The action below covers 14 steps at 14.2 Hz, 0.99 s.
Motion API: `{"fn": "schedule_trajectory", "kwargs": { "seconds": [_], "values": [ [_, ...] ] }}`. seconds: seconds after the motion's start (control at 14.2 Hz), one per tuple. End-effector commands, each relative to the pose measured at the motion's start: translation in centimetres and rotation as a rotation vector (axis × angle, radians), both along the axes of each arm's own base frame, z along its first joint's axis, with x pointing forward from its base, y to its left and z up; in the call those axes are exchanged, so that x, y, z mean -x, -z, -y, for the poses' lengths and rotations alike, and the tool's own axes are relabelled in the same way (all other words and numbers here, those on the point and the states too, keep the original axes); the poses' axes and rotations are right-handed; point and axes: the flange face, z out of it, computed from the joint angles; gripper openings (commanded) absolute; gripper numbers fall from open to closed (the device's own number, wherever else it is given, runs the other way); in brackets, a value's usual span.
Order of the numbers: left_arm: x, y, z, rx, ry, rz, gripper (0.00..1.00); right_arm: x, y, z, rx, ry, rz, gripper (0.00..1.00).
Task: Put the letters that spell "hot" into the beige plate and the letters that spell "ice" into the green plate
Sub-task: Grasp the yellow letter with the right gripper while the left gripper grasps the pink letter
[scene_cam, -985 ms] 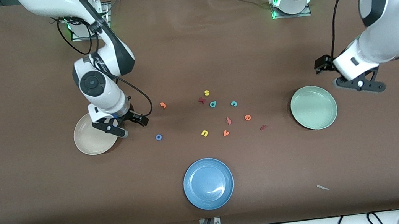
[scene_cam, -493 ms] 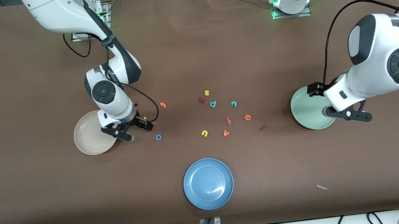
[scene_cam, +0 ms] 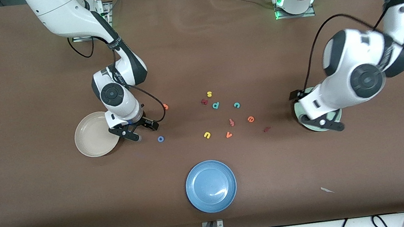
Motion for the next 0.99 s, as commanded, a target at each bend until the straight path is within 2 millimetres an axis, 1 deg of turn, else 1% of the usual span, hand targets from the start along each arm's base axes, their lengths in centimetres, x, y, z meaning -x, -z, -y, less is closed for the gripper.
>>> {"fn": "schedule_trajectory", "kwargs": {
  "seconds": [0.0, 0.07, 0.14, 0.21, 0.28, 0.35, 0.42, 0.49, 0.56, 0.7, 0.77, 0.84, 0.92],
  "values": [
    [-1.4, 3.2, 2.0, 0.048, 0.054, 0.04, 1.0, 0.0, 0.3, -0.2, -0.012, 0.006, 0.005, 0.88],
    [-1.7, 4.2, 3.0, 0.066, 0.115, 0.068, 1.0, 0.0, 0.4, -0.2, -0.012, 0.008, 0.004, 0.83],
    [-1.8, 5.2, 3.7, 0.076, 0.165, 0.077, 1.0, 0.1, 0.3, -0.3, -0.012, 0.006, 0.004, 0.76],
    [-1.9, 6.0, 4.0, 0.082, 0.194, 0.085, 1.0, 0.4, 0.5, -0.6, -0.013, 0.003, -0.002, 0.69],
    [-2.2, 6.7, 4.0, 0.092, 0.222, 0.106, 1.0, 0.4, 0.5, -0.5, -0.013, 0.003, -0.004, 0.61],
    [-2.6, 7.8, 4.0, 0.1, 0.253, 0.123, 1.0, 0.4, 0.5, -0.5, -0.014, 0.004, -0.004, 0.52],
    [-2.8, 8.9, 4.2, 0.107, 0.285, 0.135, 1.0, 0.4, 0.5, -0.5, -0.018, 0.009, -0.006, 0.48],
    [-2.7, 10.1, 4.8, 0.111, 0.297, 0.149, 1.0, 0.4, 0.5, -0.5, -0.025, 0.019, -0.008, 0.42],
    [-2.3, 10.8, 5.7, 0.112, 0.315, 0.145, 1.0, 0.6, 0.5, -0.9, -0.031, 0.017, -0.011, 0.36],
    [-1.8, 12.7, 6.0, 0.108, 0.321, 0.118, 1.0, 0.6, 0.5, -0.9, -0.03, 0.016, -0.011, 0.22],
    [-1.6, 13.6, 6.3, 0.107, 0.325, 0.107, 0.97, 0.6, 0.5, -0.9, -0.03, 0.016, -0.011, 0.14],
    [-1.4, 14.0, 6.6, 0.105, 0.332, 0.103, 0.91, 0.6, 0.5, -1.0, -0.031, 0.015, -0.009, 0.09],
    [-1.1, 14.3, 7.5, 0.108, 0.34, 0.11, 0.89, 0.2, -0.1, -1.2, -0.035, 0.004, -0.004, 0.06]
  ]
}}
